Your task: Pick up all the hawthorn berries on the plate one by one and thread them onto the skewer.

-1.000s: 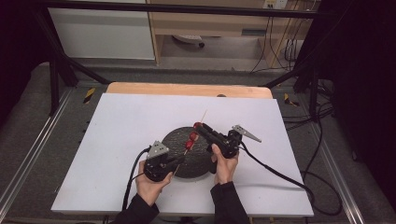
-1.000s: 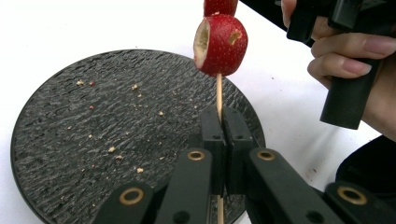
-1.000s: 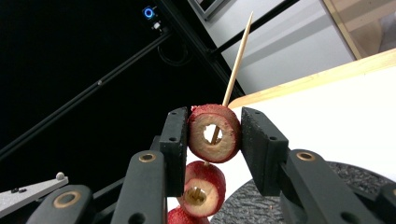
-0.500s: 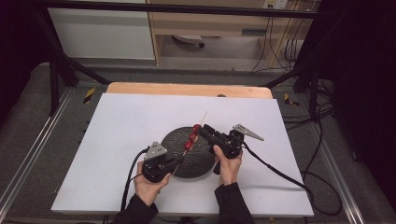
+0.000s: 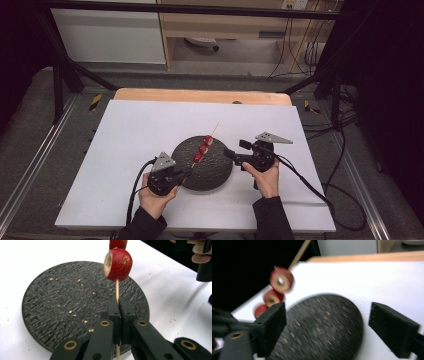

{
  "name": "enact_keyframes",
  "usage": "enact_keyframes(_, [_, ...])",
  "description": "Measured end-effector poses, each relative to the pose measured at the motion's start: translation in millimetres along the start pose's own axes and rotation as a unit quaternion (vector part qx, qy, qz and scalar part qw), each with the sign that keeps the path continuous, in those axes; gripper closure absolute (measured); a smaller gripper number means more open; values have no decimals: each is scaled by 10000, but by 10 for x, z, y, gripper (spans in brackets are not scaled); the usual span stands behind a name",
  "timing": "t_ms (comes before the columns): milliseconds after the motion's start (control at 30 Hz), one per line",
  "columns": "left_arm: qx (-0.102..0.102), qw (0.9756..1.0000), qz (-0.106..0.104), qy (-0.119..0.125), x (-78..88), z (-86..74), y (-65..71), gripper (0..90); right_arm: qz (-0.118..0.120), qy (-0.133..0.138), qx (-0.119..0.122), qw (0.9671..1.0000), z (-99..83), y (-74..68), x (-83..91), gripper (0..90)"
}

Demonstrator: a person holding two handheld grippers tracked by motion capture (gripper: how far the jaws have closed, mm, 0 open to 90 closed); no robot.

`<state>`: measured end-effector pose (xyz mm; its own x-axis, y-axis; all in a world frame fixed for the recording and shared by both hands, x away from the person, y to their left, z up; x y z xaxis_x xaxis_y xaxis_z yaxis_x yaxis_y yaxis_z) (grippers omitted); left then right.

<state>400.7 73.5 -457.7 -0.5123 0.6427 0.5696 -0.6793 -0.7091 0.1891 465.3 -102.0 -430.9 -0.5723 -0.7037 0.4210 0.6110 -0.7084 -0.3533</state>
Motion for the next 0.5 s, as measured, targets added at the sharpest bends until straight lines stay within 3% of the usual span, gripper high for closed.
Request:
enact_keyframes(167, [-19,9999,16,-101,28,-50,-56,887,-319,-546,475,9969,-189,179,60,49])
enact_keyframes(500, [-38,9997,78,-218,82,-64,-168,886,-483,-921,730,9919,-524,452,264,5])
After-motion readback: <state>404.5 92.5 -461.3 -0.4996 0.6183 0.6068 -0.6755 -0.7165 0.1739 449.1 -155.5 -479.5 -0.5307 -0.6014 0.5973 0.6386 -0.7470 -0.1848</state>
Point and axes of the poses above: each handheld gripper's, and its own axes: x roughly backward along the jaws, z roughly out of its top, y roughly to its right, the point moved 10 cm from there along -x, roughly forward along the jaws, and after that the axes turned 4 degrees about -y, right-handed, at the moved point
